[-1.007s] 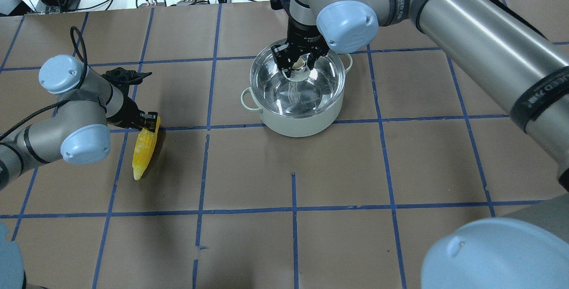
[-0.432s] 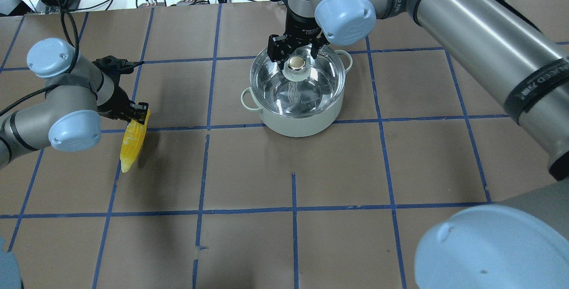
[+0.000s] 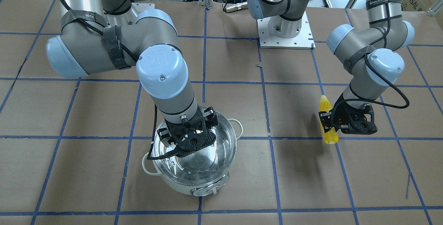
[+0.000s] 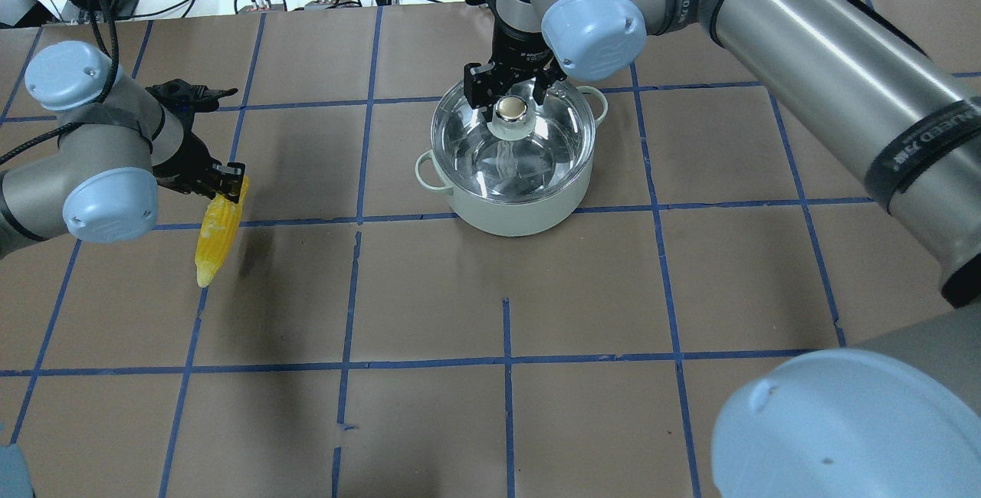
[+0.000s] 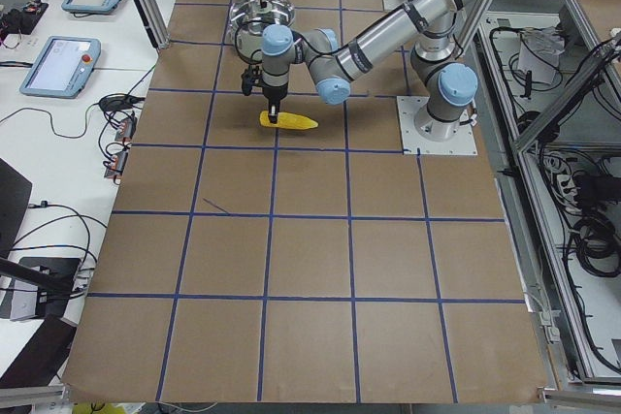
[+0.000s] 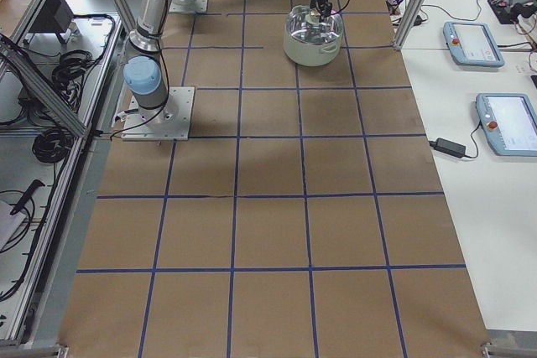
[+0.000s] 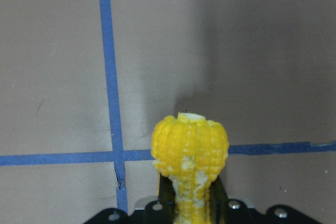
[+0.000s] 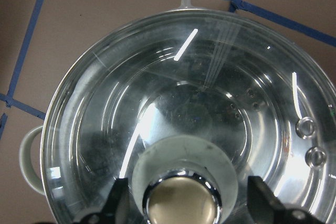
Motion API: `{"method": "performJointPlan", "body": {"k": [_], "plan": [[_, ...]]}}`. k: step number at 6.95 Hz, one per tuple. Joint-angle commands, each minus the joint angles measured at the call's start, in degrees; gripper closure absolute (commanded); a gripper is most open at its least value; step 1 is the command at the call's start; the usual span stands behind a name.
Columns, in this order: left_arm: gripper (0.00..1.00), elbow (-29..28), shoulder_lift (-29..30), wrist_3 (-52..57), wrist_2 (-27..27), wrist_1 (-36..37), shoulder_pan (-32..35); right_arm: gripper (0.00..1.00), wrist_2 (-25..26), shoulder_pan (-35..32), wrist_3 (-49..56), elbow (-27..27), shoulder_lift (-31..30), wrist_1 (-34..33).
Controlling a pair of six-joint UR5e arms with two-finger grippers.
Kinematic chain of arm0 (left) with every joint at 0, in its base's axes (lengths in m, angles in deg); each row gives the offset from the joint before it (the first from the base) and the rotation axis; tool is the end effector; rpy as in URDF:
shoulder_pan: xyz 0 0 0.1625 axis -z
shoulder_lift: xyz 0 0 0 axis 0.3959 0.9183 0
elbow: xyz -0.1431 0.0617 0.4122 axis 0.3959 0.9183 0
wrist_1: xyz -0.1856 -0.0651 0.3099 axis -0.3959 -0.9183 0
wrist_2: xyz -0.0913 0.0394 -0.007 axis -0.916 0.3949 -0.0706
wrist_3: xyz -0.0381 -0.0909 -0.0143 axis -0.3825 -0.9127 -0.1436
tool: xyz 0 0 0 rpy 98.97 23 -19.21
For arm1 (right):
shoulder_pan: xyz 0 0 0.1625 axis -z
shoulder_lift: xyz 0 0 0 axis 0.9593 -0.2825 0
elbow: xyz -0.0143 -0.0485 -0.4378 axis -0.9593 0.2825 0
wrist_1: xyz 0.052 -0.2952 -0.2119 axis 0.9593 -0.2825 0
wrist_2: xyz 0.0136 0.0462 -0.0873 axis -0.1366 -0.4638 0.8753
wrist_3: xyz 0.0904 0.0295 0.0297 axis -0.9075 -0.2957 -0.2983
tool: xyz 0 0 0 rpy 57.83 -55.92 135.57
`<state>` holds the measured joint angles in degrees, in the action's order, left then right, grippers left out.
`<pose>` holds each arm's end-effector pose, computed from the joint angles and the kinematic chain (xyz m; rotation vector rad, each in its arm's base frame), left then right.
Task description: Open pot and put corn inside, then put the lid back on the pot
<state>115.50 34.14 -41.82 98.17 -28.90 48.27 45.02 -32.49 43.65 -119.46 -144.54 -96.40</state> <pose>0.0290 -0.5095 0.3072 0.0660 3.1071 -0.1418 0.3195 -0.5842 0.3760 -0.6063 2.9563 -0.0530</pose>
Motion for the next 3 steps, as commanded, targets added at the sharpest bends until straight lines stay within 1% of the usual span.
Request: {"method": "performJointPlan", "body": {"k": [1, 2, 3], "plan": [[0.90, -7.3, -4.8, -0.3, 0.1, -13.8, 0.1, 0.62, 0.4, 0.0, 0.2, 0.2, 0.0, 0.0], [0.90, -12.3, -7.3, -0.5, -0.5, -22.5, 0.3, 0.69, 0.4, 0.0, 0.3, 0.3, 0.1, 0.0], [0.90, -15.8, -8.4, -1.1, -0.6, -26.4, 0.6, 0.78, 0.4, 0.0, 0.4, 0.4, 0.2, 0.0]]}}
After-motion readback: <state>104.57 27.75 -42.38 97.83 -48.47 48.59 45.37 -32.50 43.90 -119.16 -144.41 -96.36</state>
